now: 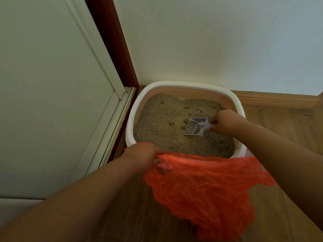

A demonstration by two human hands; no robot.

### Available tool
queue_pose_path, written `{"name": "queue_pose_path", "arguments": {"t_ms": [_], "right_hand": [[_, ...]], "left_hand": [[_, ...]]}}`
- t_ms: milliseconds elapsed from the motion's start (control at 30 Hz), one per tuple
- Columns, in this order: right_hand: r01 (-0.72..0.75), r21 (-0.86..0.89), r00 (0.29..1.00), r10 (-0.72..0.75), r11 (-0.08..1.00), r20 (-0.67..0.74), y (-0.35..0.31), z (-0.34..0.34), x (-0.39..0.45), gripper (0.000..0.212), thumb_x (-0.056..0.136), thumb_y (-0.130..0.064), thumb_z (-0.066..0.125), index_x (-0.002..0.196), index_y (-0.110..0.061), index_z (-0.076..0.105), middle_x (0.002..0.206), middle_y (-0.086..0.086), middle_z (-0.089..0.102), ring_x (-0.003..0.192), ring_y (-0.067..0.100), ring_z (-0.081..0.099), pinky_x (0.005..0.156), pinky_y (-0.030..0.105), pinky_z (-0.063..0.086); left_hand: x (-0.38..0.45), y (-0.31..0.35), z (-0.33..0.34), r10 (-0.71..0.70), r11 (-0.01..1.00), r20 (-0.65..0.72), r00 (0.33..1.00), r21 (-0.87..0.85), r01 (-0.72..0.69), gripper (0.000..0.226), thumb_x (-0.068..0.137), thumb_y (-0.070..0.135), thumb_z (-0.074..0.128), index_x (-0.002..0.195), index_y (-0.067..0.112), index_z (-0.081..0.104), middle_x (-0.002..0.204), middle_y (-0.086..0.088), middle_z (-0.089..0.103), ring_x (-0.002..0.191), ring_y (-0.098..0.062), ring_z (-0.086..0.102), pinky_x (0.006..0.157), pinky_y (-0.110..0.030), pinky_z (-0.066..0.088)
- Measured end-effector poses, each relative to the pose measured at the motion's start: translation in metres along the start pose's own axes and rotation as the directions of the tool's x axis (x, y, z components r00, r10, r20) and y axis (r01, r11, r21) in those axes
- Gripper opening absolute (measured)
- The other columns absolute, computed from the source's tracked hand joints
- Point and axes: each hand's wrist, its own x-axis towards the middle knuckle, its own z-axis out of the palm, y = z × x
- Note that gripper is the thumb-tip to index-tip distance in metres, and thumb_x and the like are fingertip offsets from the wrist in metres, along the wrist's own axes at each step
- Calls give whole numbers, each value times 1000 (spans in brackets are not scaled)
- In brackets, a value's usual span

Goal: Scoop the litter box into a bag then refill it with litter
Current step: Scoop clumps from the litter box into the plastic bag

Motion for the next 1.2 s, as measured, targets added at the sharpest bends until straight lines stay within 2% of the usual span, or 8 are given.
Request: {"name": "queue_pose_path", "arguments": {"t_ms": [200,400,633,867,1033,1200], "right_hand": [[-12,24,1000,12,1000,1,-4,1,1,20,91,-32,68,88,-15,77,68,3,69,54,13,58,47,23,41],[-7,41,1000,7,999,6,-11,-1,-3,31,87,-41,69,74,-13,71,62,3,62,52,14,51,47,25,38],[3,27,1000,-3,1000,9,-17,1,0,30,87,-40,69,80,-10,71,65,2,62,55,15,54,50,27,43],[6,45,1000,-7,999,19,-24,7,5,30,90,-40,67,78,-12,71,65,2,63,54,15,53,48,24,39],[21,81,1000,-22,997,15,-33,12,8,33,91,-41,64,78,-11,70,69,7,66,57,18,55,53,31,46],[22,75,999,-24,997,31,-44,15,11,42,94,-46,60,80,-9,72,64,5,62,53,16,51,47,27,38]], "left_hand": [[1,-2,0,27,999,8,1000,-28,-26,43,98,42,61,140,48,56,127,4,68,119,-20,61,101,-42,49],[2,-2,-2,50,997,26,998,-58,-49,41,98,37,62,138,45,60,128,5,70,119,-18,62,101,-40,49],[0,0,-5,36,997,31,999,-76,-34,40,99,36,64,138,43,62,129,7,69,120,-16,62,102,-38,49],[1,-1,-3,27,996,26,999,-90,-24,40,98,37,65,137,42,62,131,9,69,121,-15,62,103,-38,49],[1,-2,-2,35,995,21,999,-93,-33,38,98,37,64,136,42,63,128,8,70,118,-16,62,101,-40,50],[3,-3,-1,32,995,32,999,-94,-29,38,98,37,64,136,42,63,127,6,71,118,-18,63,101,-43,50]]}}
